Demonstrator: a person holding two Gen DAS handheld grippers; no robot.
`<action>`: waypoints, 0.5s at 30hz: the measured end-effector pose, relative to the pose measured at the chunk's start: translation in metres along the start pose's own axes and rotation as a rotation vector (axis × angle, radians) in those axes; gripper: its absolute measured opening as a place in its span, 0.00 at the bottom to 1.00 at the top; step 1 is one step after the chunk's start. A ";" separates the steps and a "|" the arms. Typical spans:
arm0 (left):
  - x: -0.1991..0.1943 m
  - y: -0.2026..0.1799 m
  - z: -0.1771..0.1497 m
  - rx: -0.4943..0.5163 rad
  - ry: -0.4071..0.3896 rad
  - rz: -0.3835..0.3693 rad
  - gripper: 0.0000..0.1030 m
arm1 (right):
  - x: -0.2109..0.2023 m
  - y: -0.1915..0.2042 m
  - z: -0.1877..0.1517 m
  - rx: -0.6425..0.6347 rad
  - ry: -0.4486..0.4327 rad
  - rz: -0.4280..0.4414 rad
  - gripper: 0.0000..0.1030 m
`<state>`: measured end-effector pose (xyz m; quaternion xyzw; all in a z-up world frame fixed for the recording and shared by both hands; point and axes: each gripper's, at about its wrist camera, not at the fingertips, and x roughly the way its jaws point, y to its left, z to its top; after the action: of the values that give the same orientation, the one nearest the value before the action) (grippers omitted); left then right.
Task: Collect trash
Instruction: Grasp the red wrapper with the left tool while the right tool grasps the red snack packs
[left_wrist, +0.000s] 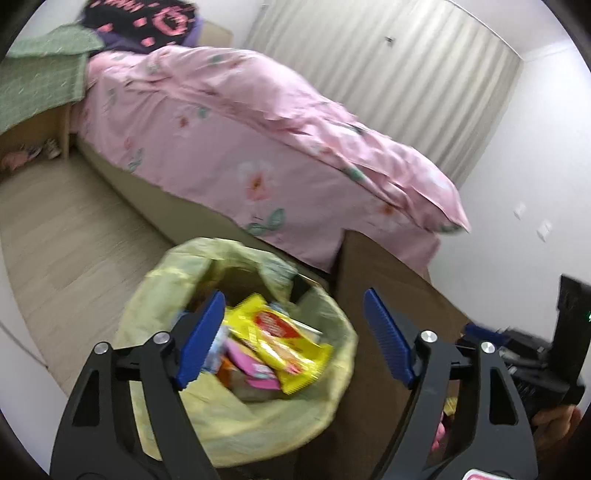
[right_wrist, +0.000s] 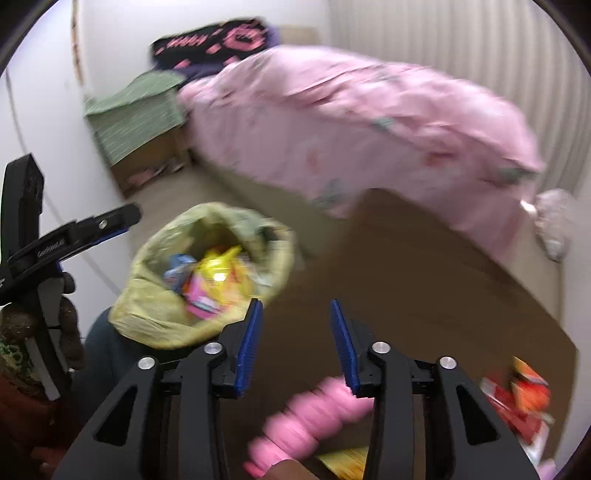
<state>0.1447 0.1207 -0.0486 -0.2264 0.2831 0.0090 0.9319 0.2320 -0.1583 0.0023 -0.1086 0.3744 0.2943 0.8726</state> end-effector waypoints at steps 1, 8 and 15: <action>0.000 -0.012 -0.003 0.029 0.006 -0.014 0.75 | -0.014 -0.013 -0.010 0.028 -0.016 -0.030 0.40; 0.000 -0.101 -0.036 0.248 0.051 -0.144 0.84 | -0.088 -0.077 -0.083 0.184 -0.115 -0.142 0.54; 0.018 -0.179 -0.076 0.462 0.170 -0.369 0.91 | -0.133 -0.107 -0.152 0.250 -0.149 -0.202 0.55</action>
<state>0.1461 -0.0748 -0.0397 -0.0560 0.3088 -0.2438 0.9177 0.1332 -0.3639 -0.0108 -0.0140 0.3294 0.1637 0.9298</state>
